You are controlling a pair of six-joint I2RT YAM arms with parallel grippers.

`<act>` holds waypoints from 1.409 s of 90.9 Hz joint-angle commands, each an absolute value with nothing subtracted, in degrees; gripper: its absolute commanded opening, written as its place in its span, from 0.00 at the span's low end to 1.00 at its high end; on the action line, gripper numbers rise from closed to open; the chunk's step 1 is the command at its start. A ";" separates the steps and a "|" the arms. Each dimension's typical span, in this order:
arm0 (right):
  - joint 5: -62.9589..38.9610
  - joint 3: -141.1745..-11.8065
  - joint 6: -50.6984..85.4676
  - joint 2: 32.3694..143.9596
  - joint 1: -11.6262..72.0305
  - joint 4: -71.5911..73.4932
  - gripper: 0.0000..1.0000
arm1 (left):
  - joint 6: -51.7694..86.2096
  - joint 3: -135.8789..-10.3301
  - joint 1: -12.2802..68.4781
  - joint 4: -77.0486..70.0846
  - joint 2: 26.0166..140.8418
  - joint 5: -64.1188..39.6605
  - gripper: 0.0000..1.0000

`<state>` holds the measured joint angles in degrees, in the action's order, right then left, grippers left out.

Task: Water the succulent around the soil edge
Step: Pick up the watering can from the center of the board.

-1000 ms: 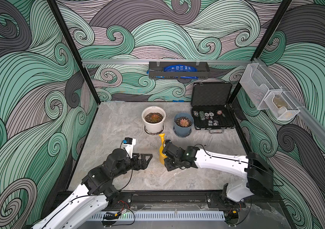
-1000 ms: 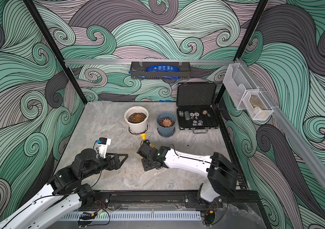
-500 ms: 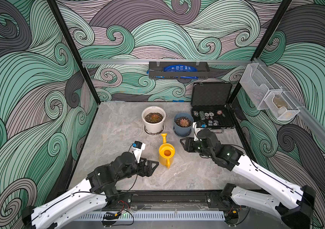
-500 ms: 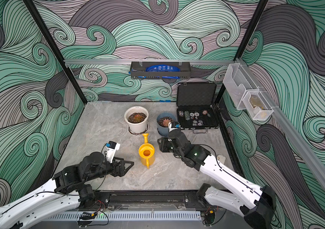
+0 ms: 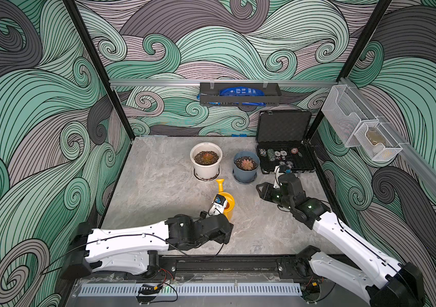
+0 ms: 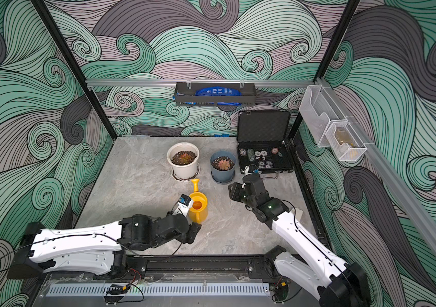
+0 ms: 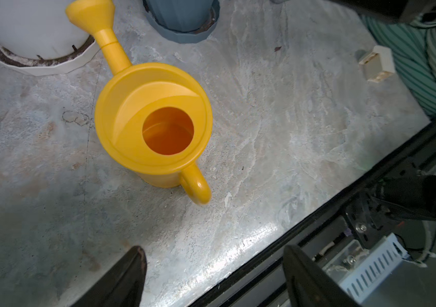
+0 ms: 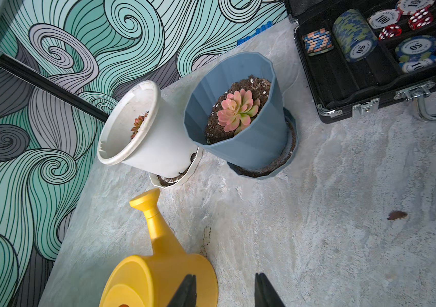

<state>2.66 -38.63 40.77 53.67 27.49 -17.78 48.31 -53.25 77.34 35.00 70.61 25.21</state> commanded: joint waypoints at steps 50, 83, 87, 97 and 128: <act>-6.29 -32.53 41.83 52.09 22.70 -9.06 0.36 | 57.88 -63.59 76.91 40.82 89.57 32.13 0.72; -6.68 -32.39 41.92 52.34 22.65 -8.97 0.36 | 56.36 -63.43 74.63 37.45 92.39 32.38 0.58; -6.75 -32.32 41.92 52.40 22.65 -8.88 0.36 | 56.50 -63.87 74.28 37.32 92.87 32.43 0.58; -7.01 -32.58 41.85 52.78 22.65 -9.00 0.34 | 56.15 -64.83 74.07 37.07 93.67 32.85 0.58; -7.25 -32.62 41.84 53.04 22.63 -9.14 0.34 | 55.84 -63.28 71.70 34.72 93.59 31.10 0.51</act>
